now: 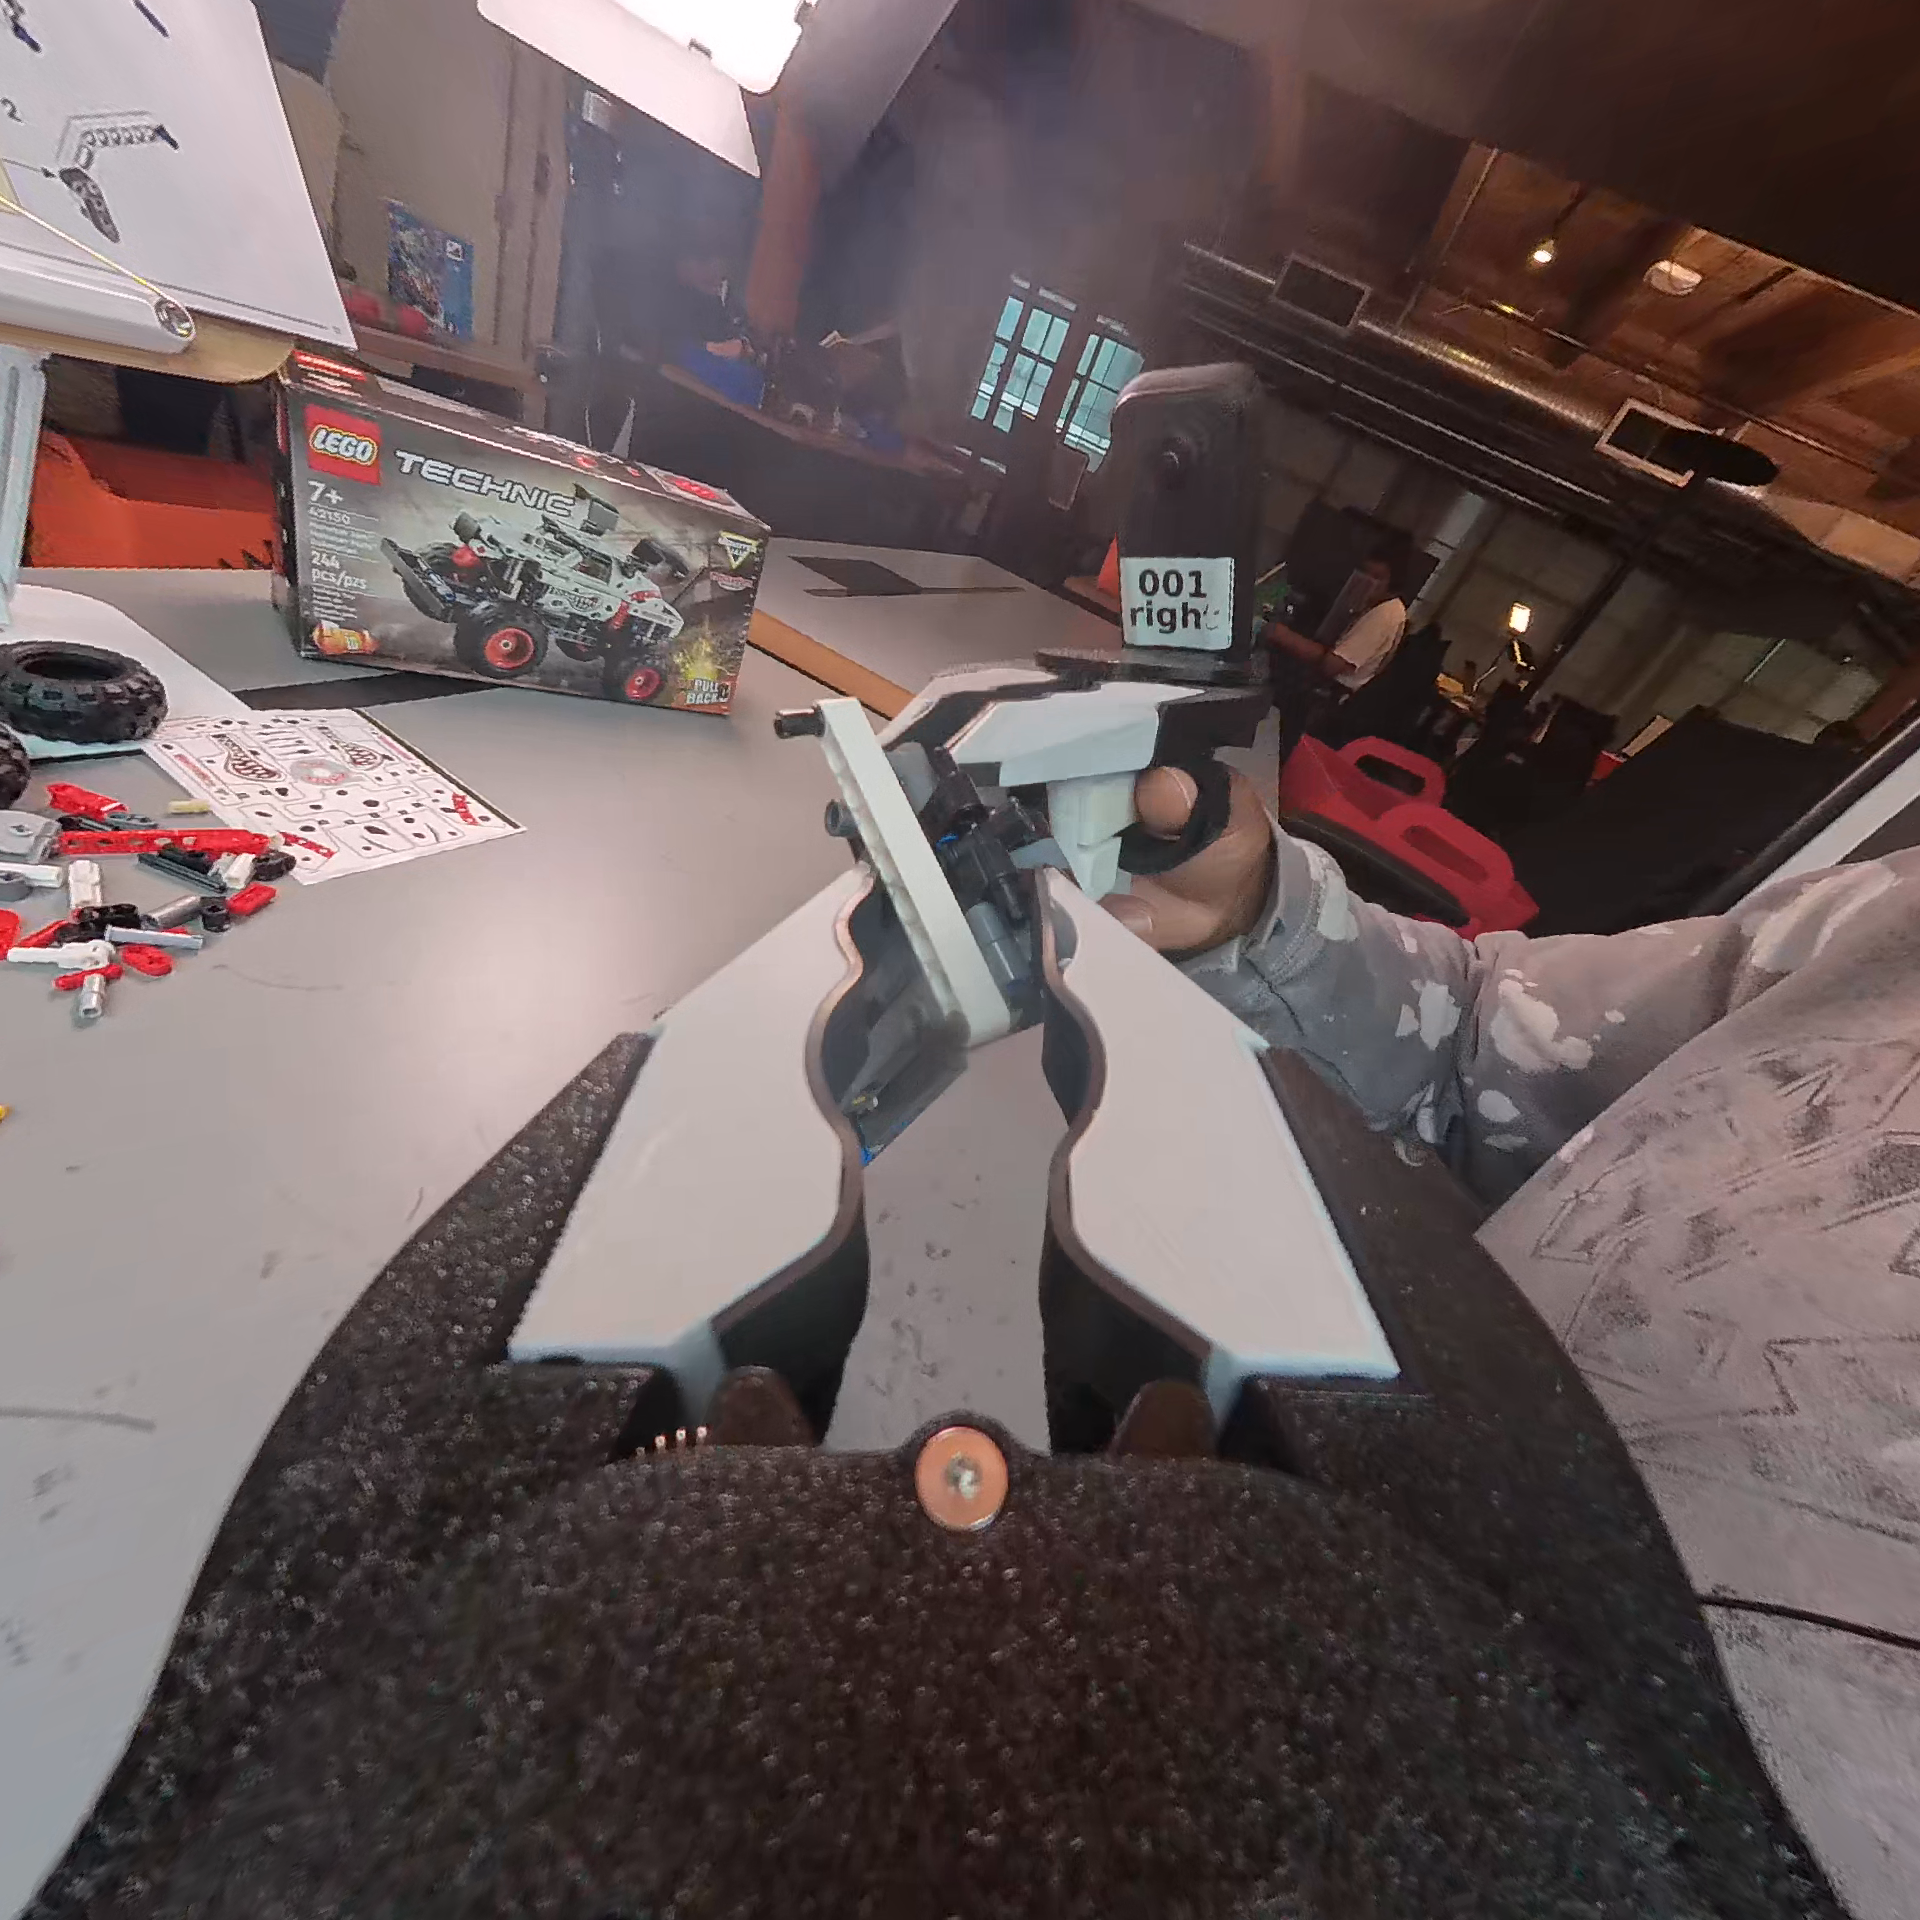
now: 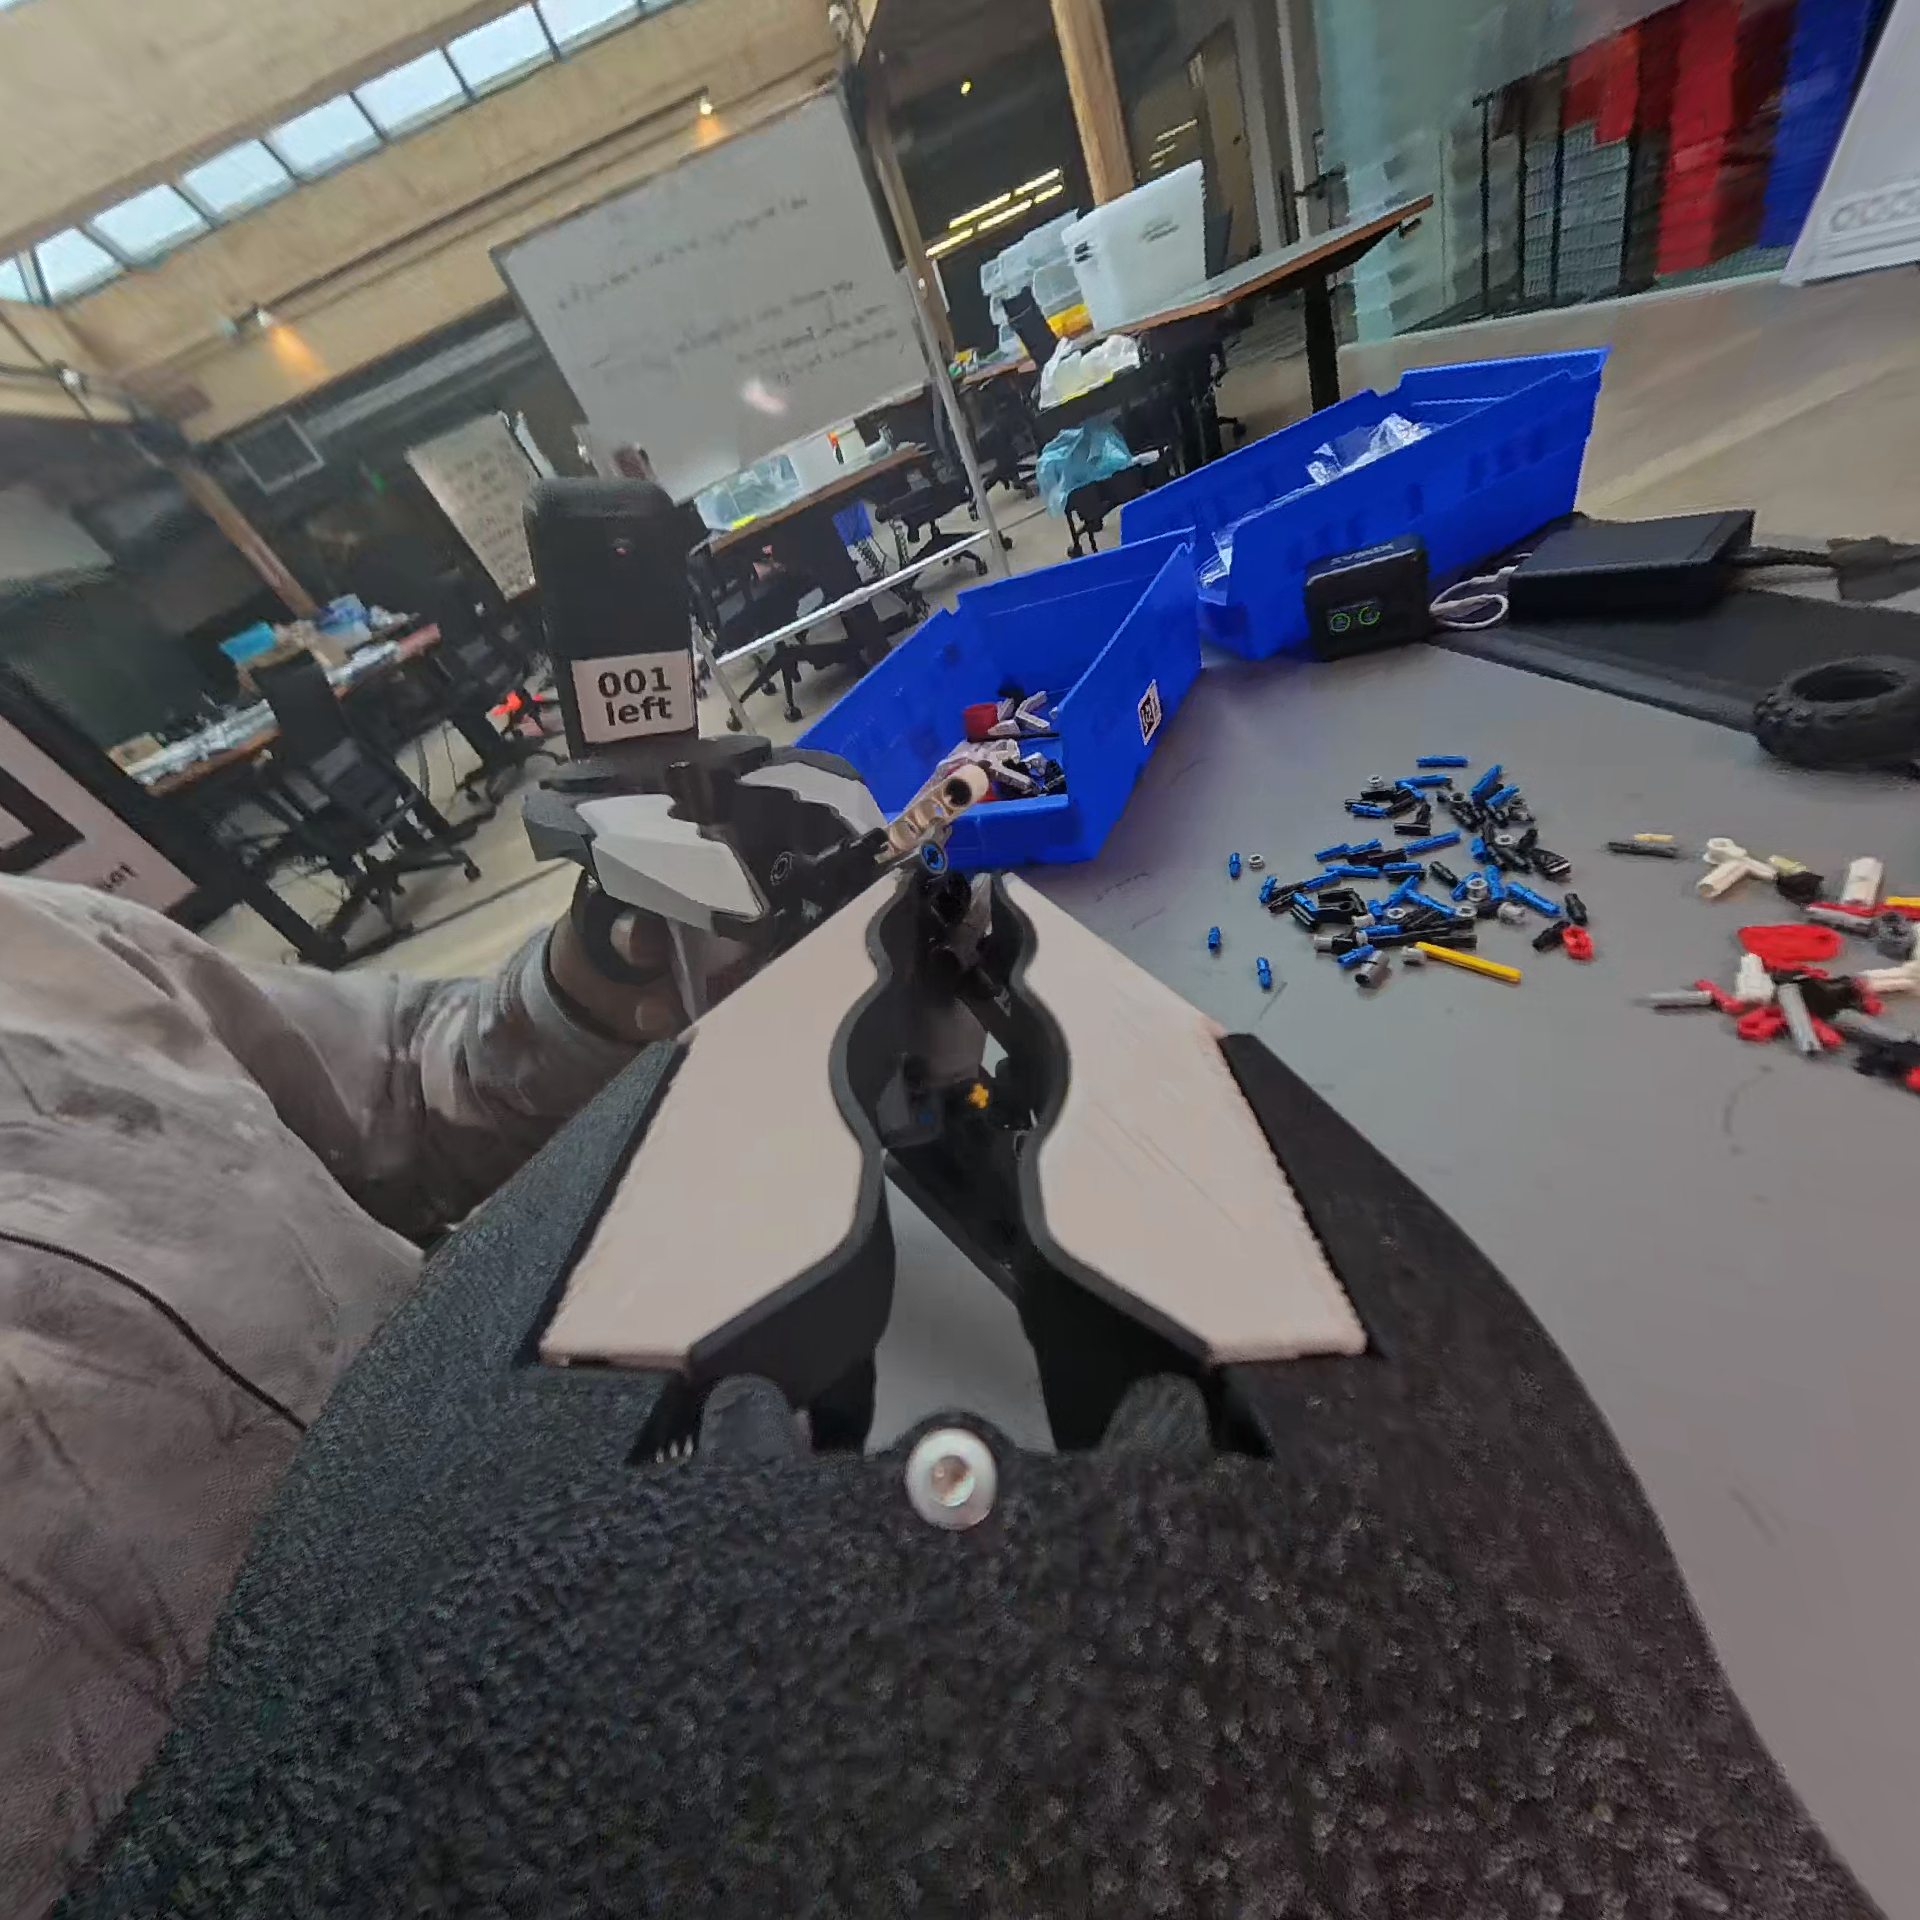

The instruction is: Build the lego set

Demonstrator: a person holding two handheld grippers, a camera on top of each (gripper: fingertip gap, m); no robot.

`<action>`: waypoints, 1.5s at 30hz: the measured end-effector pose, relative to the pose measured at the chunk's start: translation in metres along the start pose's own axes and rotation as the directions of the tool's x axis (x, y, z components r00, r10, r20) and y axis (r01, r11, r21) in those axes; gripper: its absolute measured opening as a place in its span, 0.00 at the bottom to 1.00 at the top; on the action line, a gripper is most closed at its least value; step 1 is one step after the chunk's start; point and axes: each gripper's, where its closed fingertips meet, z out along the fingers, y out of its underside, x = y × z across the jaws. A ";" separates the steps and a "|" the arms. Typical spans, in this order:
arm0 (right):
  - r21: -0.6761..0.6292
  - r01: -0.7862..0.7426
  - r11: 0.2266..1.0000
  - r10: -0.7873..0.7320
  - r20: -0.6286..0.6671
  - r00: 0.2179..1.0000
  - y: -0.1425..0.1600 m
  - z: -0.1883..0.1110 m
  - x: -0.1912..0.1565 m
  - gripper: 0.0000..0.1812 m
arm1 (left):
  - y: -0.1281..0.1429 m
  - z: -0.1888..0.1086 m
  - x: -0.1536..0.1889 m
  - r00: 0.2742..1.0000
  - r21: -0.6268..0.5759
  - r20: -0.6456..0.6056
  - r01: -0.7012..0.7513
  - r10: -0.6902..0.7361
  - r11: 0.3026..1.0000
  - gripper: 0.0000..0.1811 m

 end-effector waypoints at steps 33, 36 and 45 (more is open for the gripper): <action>0.005 0.620 0.785 -0.603 0.242 0.761 0.002 -0.002 -0.011 0.05 | -0.019 0.014 -0.014 0.761 -0.274 -0.286 0.518 -0.583 0.811 0.07; 0.008 0.639 0.769 -0.623 0.230 0.747 0.002 -0.001 -0.012 0.05 | -0.019 0.014 -0.013 0.765 -0.283 -0.277 0.513 -0.582 0.810 0.06; 0.036 0.724 0.689 -0.717 0.186 0.672 0.003 -0.003 -0.015 0.04 | -0.015 0.013 -0.012 0.817 -0.325 -0.178 0.477 -0.548 0.817 0.05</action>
